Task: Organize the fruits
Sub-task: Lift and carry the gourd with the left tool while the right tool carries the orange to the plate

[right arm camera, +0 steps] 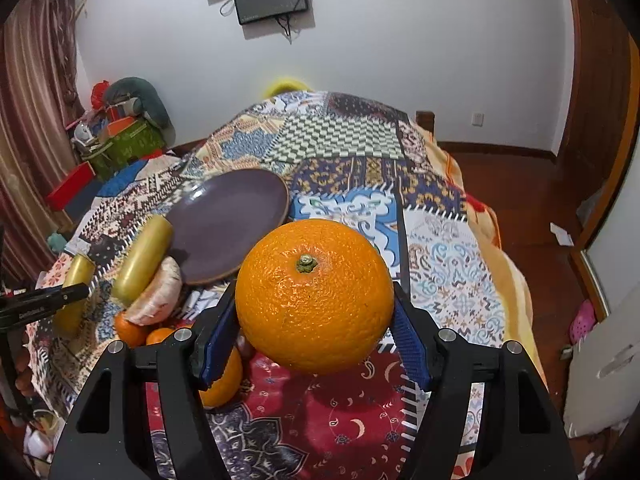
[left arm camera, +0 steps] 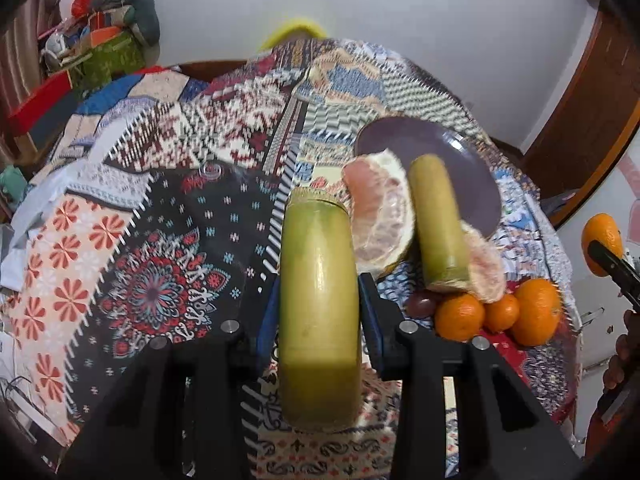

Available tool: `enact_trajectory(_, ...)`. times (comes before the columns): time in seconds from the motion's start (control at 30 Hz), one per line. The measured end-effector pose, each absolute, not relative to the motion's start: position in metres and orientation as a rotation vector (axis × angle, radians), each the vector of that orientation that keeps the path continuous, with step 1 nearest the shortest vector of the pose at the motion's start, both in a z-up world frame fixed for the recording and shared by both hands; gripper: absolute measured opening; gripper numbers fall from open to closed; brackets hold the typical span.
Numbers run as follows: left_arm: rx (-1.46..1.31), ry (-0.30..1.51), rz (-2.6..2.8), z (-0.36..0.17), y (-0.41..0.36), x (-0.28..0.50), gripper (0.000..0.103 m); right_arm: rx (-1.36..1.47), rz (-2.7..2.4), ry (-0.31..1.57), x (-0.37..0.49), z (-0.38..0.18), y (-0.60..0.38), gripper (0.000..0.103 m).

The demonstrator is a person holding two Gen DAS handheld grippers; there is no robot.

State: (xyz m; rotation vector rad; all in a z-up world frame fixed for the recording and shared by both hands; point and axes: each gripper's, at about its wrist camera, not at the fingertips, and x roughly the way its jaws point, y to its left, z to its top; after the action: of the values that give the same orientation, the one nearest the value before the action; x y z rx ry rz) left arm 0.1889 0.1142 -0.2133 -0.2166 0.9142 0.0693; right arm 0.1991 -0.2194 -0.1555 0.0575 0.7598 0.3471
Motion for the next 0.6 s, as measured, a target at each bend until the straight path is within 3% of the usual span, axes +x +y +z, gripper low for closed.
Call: enact_trajectory(0.6, -0.159, 0.690, -0.035, -0.127, 0.070, 0.187, 0.038, 0.025, 0.414, 0.638, 0.192, -0.114, -0.189, 0.066)
